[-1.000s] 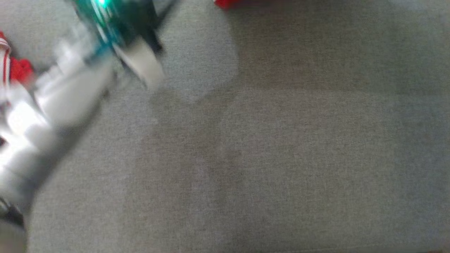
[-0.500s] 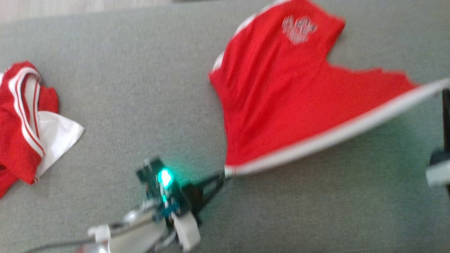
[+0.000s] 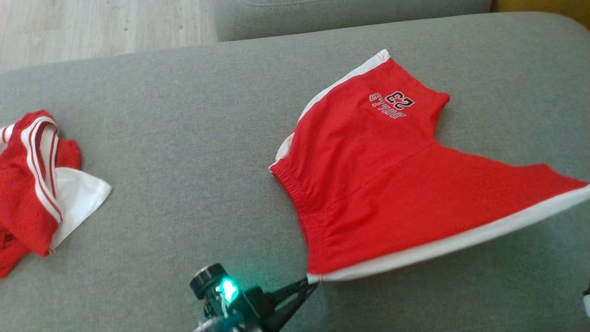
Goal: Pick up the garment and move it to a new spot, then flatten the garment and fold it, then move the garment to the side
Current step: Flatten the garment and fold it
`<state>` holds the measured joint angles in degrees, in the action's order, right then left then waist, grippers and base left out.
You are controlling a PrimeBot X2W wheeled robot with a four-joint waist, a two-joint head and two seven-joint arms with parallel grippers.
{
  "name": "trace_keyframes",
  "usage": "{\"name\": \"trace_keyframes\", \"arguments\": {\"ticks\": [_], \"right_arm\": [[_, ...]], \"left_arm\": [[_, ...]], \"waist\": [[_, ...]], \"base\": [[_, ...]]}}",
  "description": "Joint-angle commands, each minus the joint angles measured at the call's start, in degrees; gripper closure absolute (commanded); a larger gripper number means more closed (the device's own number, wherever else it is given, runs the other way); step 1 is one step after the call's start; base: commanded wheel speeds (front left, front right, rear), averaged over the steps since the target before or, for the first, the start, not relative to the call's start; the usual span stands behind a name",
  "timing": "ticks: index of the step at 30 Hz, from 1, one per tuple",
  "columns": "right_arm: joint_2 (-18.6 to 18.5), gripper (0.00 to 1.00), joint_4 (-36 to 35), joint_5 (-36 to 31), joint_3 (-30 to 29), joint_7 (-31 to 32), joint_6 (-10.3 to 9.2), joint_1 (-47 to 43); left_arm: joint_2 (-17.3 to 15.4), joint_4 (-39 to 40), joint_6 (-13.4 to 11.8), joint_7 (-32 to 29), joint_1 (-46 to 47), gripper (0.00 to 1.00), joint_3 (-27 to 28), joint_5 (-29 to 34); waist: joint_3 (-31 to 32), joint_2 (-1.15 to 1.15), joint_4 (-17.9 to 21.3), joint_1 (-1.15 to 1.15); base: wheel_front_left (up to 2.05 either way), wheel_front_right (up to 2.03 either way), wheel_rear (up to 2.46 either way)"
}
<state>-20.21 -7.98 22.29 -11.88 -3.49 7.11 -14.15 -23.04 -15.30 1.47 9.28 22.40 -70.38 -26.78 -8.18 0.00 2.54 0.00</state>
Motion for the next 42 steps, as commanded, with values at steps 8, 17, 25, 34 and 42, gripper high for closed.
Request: {"name": "trace_keyframes", "arguments": {"ticks": [8,17,25,34,42], "right_arm": [[-1.81,1.0,0.05,-1.46,-0.6,2.05,0.37,9.9],[-4.61,1.0,9.79,-1.91,3.95,2.06,0.37,24.18],[-7.13,1.0,20.2,-0.93,10.19,2.84,0.37,37.02],[-8.74,1.0,33.2,-0.03,18.54,2.27,0.37,48.46],[-7.63,1.0,43.25,0.13,24.92,-0.21,0.37,56.8]], "left_arm": [[-0.28,6.25,4.28,-1.72,4.92,1.0,6.73,-11.16],[4.42,5.07,5.98,-3.61,12.45,1.0,8.71,-28.4],[3.35,3.92,6.01,-2.0,19.38,1.0,4.79,-37.05],[3.45,1.8,6.01,0.81,23.66,1.0,0.53,-42.77],[3.59,-1.02,6.02,2.67,25.87,1.0,-1.39,-45.02]], "waist": [[-2.97,0.0,-2.61,0.0],[-7.55,0.0,-6.78,0.0],[-10.81,0.0,-9.43,0.0],[-13.33,0.0,-12.16,0.0],[-14.11,0.0,-13.35,0.0]], "base": [[0.0,0.0,0.0],[0.0,0.0,0.0],[0.0,0.0,0.0],[0.0,0.0,0.0],[0.0,0.0,0.0]]}}
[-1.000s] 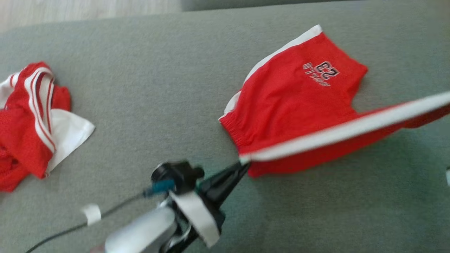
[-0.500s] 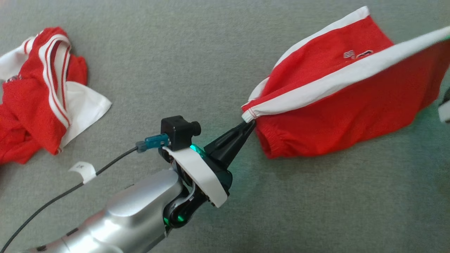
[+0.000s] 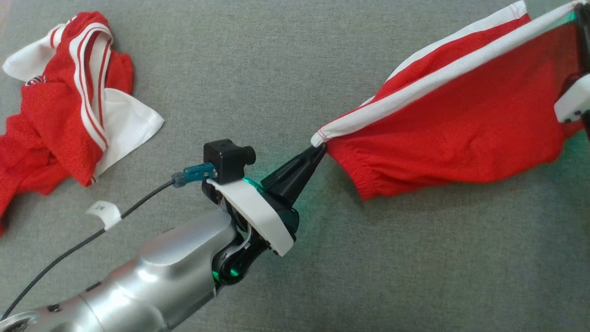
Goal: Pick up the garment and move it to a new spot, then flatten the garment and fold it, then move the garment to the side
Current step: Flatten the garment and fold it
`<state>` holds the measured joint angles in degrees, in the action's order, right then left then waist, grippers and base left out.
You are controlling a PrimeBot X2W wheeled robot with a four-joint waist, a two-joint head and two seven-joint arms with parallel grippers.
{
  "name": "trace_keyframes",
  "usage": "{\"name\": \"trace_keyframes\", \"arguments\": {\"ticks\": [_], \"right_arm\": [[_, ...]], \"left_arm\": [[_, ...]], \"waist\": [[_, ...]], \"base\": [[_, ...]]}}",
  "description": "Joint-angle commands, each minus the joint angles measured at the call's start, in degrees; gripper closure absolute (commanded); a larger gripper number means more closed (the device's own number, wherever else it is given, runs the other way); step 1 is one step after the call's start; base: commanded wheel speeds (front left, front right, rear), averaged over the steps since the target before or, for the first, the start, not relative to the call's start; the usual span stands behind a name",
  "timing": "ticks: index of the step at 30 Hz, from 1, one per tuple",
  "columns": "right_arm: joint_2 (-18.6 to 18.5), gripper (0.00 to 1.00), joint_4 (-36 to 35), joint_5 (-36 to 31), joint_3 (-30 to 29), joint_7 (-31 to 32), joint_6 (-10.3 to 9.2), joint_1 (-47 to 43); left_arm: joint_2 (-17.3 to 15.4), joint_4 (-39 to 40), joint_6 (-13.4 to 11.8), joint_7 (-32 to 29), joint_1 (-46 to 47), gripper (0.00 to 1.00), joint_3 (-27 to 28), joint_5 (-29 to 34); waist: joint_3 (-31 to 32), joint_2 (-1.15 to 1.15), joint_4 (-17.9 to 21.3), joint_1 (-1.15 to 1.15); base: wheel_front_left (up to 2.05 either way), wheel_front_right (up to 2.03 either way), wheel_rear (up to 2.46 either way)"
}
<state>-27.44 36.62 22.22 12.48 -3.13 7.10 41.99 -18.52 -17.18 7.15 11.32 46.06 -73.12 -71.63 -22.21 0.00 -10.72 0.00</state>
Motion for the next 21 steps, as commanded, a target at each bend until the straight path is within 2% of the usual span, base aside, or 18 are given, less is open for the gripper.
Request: {"name": "trace_keyframes", "arguments": {"ticks": [1,7,8,9,10,11,12,18,21], "right_arm": [[-0.22,1.0,-0.24,0.2,1.22,-0.89,0.39,1.59],[0.91,1.0,5.77,0.75,4.78,-2.87,0.39,6.05],[1.16,0.95,6.67,0.93,5.1,-3.47,0.39,6.66],[1.5,0.19,7.51,1.11,5.45,-4.1,0.39,7.19],[1.88,0.0,8.18,1.41,5.89,-4.82,0.39,7.59],[2.28,0.0,8.66,1.93,6.32,-5.79,0.39,7.83],[2.6,0.0,9.08,2.65,6.84,-6.53,0.39,7.9],[1.74,0.0,8.64,7.31,10.11,-10.0,0.39,6.1],[0.8,0.0,7.13,9.82,11.42,-10.74,0.39,3.69]], "left_arm": [[-0.84,0.54,0.34,0.85,2.46,1.0,1.19,-0.28],[-0.07,-1.56,0.34,1.95,3.48,1.0,0.56,-1.02],[0.07,-1.96,0.34,2.1,3.49,1.0,0.48,-1.19],[0.2,-2.3,0.34,2.24,3.49,0.88,0.42,-1.36],[0.33,-2.72,0.34,2.38,3.43,0.69,0.37,-1.59],[0.52,-3.08,0.34,2.54,3.32,0.16,0.34,-1.94],[0.68,-3.55,0.34,2.75,3.27,0.0,0.36,-2.07],[1.37,-6.12,0.34,3.58,1.95,0.0,1.58,-0.33],[2.04,-7.59,-0.49,3.64,-0.7,0.0,8.53,5.46]], "waist": [[-0.21,0.0,-0.21,0.0],[-0.94,0.0,-0.62,0.0],[-1.01,0.0,-0.62,0.0],[-1.07,0.0,-0.61,0.0],[-1.1,0.0,-0.6,0.0],[-1.08,0.0,-0.62,0.0],[-1.0,0.0,-0.68,0.0],[0.59,0.0,-0.52,0.0],[1.87,0.0,-0.2,0.0]], "base": [[0.0,0.0,0.0],[0.0,0.0,0.0],[0.0,0.0,0.0],[0.0,0.0,0.0],[0.0,0.0,0.0],[0.0,0.0,0.0],[0.0,0.0,0.0],[0.0,0.0,0.0],[0.0,0.0,0.0]]}}
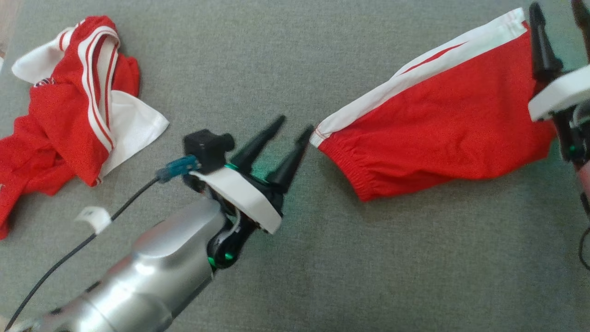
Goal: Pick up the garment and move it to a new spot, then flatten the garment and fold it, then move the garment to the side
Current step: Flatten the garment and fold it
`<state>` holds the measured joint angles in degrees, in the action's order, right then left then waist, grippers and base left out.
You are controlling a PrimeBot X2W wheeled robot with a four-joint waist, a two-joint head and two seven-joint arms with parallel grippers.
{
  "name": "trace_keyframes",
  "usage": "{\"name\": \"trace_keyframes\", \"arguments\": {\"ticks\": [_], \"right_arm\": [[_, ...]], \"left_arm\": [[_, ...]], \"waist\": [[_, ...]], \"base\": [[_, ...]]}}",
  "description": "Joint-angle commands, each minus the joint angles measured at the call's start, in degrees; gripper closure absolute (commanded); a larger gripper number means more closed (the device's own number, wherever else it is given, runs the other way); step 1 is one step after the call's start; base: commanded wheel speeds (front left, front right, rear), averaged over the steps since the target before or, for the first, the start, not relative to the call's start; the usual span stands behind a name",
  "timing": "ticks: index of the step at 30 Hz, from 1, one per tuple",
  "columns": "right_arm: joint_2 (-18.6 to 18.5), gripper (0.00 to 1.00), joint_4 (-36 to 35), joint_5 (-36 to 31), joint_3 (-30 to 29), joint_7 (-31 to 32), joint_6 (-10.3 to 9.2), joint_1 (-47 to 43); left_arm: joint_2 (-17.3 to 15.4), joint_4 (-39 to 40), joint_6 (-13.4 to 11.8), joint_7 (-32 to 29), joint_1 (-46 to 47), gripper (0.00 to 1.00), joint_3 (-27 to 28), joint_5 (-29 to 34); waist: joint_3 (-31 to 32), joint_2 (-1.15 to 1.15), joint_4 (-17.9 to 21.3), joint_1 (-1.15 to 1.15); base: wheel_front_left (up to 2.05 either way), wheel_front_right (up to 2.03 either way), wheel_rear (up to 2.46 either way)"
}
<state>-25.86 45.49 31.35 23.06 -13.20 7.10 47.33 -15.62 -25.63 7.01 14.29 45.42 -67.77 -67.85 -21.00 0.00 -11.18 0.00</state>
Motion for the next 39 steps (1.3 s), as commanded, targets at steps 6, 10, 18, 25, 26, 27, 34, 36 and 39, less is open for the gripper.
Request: {"name": "trace_keyframes", "arguments": {"ticks": [6,10,18,25,26,27,34,36,39], "right_arm": [[-4.39,0.0,-4.43,5.88,3.39,0.05,0.39,-6.87],[-7.05,0.0,-2.06,7.81,1.82,1.78,0.39,-8.08],[-9.21,0.0,4.42,8.4,0.48,5.32,0.39,-6.39],[-10.94,0.0,9.36,9.4,1.12,9.21,0.39,-5.55],[-11.1,0.0,10.18,9.28,1.17,9.37,0.39,-5.47],[-11.13,0.0,10.92,9.29,1.16,9.48,0.39,-5.42],[-9.11,1.0,11.86,12.2,2.36,12.02,0.39,-6.05],[-8.91,1.0,11.04,13.05,3.05,12.34,0.39,-6.12],[-8.87,1.0,10.26,13.74,3.49,10.92,0.39,-5.75]], "left_arm": [[2.17,6.71,-9.09,0.7,-11.97,0.0,20.96,22.36],[7.18,15.1,-15.44,0.7,-21.24,0.0,31.8,35.89],[12.33,22.6,-17.73,0.7,-31.0,0.0,37.5,49.66],[12.71,26.38,-20.35,0.71,-33.9,0.0,37.3,51.57],[12.72,26.57,-20.55,0.71,-34.09,0.0,37.16,51.58],[12.72,26.69,-20.75,0.71,-34.26,0.0,37.09,51.54],[12.73,26.51,-21.04,0.71,-34.95,0.0,37.77,51.33],[12.73,26.35,-20.82,0.71,-34.87,0.0,38.06,51.3],[12.73,25.97,-20.47,0.71,-34.68,0.0,38.47,51.58]], "waist": [[2.21,0.0,0.23,0.0],[1.8,0.0,-1.58,0.0],[0.24,0.0,-5.96,0.0],[-0.17,0.0,-9.1,0.0],[-0.11,0.0,-9.24,0.0],[-0.04,0.0,-9.33,0.0],[0.81,0.0,-7.37,0.0],[1.01,0.0,-6.18,0.0],[1.53,0.0,-3.98,0.0]], "base": [[0.0,0.0,0.0],[0.0,0.0,0.0],[0.0,0.0,0.0],[0.0,0.0,0.0],[0.0,0.0,0.0],[0.0,0.0,0.0],[0.0,0.0,0.0],[0.0,0.0,0.0],[0.0,0.0,0.0]]}}
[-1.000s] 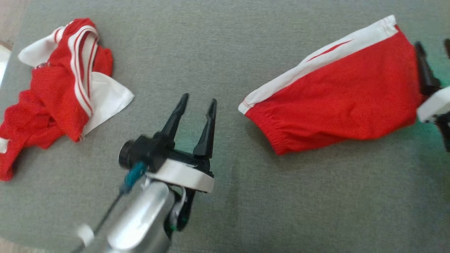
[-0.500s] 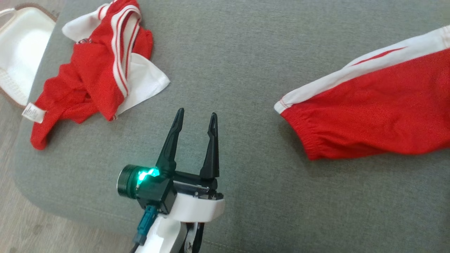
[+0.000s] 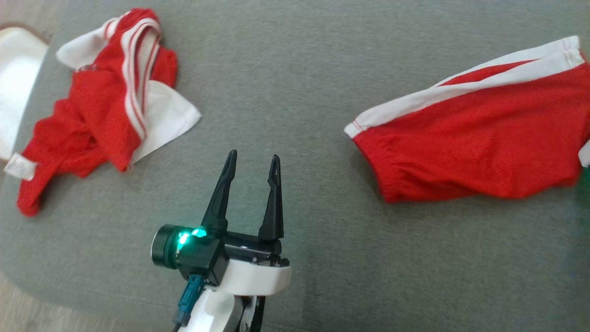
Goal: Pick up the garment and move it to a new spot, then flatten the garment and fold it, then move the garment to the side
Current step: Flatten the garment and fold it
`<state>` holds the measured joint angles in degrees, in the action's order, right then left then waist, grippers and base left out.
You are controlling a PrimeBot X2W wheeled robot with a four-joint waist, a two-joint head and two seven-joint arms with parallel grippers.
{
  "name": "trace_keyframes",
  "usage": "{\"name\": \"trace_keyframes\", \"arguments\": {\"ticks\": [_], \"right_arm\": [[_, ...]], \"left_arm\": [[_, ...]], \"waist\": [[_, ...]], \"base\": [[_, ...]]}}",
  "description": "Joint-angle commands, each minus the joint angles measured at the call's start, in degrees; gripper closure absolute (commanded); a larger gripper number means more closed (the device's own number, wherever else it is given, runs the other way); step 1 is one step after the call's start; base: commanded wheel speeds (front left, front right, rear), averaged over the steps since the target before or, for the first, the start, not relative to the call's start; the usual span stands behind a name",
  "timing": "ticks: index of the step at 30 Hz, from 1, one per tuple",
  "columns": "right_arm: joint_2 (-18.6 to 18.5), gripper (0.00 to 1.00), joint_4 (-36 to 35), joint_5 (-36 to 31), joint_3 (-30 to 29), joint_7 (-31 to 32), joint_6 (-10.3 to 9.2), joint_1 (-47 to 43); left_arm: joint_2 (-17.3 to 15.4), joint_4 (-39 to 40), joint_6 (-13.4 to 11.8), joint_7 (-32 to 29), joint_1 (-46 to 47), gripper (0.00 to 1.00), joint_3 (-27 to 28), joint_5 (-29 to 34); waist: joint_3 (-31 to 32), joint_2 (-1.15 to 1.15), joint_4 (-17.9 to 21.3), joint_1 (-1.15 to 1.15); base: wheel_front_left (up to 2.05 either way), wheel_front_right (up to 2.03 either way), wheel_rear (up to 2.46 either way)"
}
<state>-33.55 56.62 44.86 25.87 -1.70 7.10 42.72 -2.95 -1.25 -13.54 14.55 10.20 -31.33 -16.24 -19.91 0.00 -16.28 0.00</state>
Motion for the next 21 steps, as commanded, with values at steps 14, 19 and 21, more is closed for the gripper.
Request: {"name": "trace_keyframes", "arguments": {"ticks": [14,19,21], "right_arm": [[-4.34,1.0,1.82,-0.41,1.81,-5.01,0.39,-0.99],[-5.06,1.0,3.18,-1.01,1.93,-6.15,0.39,-0.36],[-4.66,1.0,3.35,-1.18,1.93,-6.86,0.39,0.11]], "left_arm": [[0.07,-0.09,1.64,0.45,-0.08,0.0,3.97,0.62],[0.07,-0.88,2.29,0.45,-0.14,0.0,4.18,0.7],[0.07,-1.35,2.55,0.45,-0.22,0.0,4.04,0.71]], "waist": [[4.36,0.0,11.92,0.0],[4.8,0.0,14.12,0.0],[5.1,0.0,14.69,0.0]], "base": [[0.0,0.0,0.0],[0.0,0.0,0.0],[0.0,0.0,0.0]]}}
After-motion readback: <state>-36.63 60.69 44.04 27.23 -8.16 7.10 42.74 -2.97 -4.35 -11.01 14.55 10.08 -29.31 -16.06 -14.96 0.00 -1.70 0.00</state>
